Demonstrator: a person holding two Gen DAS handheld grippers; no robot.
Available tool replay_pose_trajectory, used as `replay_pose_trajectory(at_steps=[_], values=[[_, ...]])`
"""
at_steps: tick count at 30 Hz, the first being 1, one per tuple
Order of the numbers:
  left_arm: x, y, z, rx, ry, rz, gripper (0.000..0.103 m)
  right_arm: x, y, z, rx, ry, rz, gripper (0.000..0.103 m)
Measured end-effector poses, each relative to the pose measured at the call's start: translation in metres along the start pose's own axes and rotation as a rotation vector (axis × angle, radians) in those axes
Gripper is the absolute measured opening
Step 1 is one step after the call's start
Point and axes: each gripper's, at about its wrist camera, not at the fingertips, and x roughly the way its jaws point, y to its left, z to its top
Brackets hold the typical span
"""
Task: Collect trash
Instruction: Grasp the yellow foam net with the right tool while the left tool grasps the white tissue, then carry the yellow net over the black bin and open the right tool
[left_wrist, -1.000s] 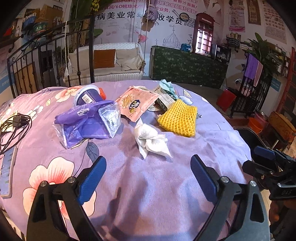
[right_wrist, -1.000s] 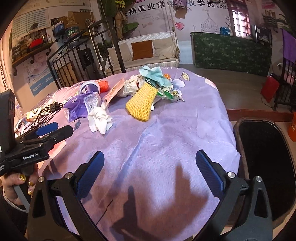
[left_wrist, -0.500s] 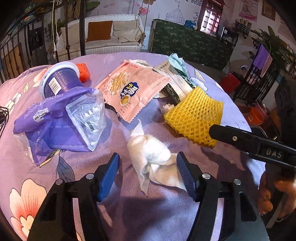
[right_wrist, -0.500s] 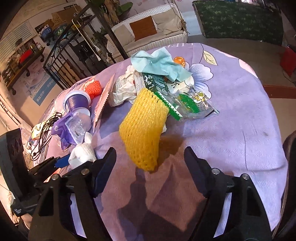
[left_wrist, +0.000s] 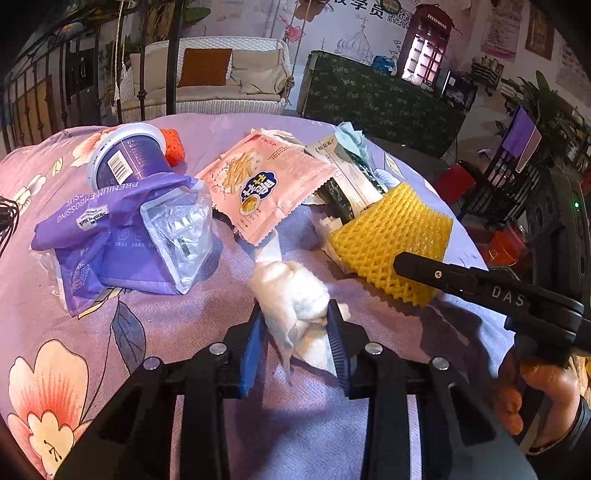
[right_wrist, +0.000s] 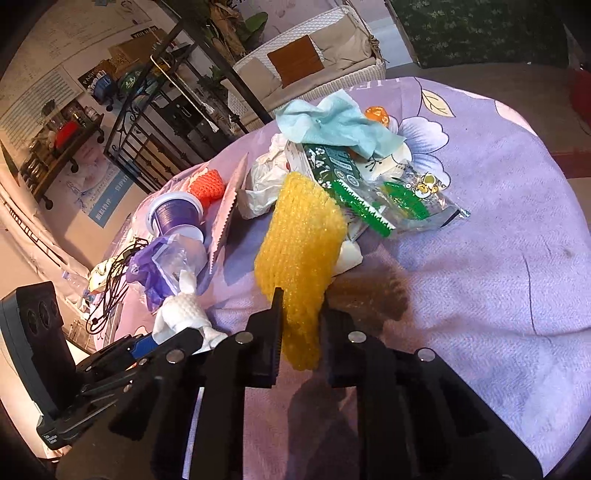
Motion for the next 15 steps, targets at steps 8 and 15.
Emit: replay_pose_trajectory(at_steps=[8, 15], values=[[-0.038, -0.017, -0.013, 0.041, -0.106, 0.001, 0.032, -0.047, 0.01, -0.021, -0.042, -0.101, -0.022, 0.018], [-0.055, -0.044, -0.03, 0.077, -0.141, -0.037, 0.032, -0.091, 0.007, -0.046, -0.082, -0.19, -0.109, 0.018]])
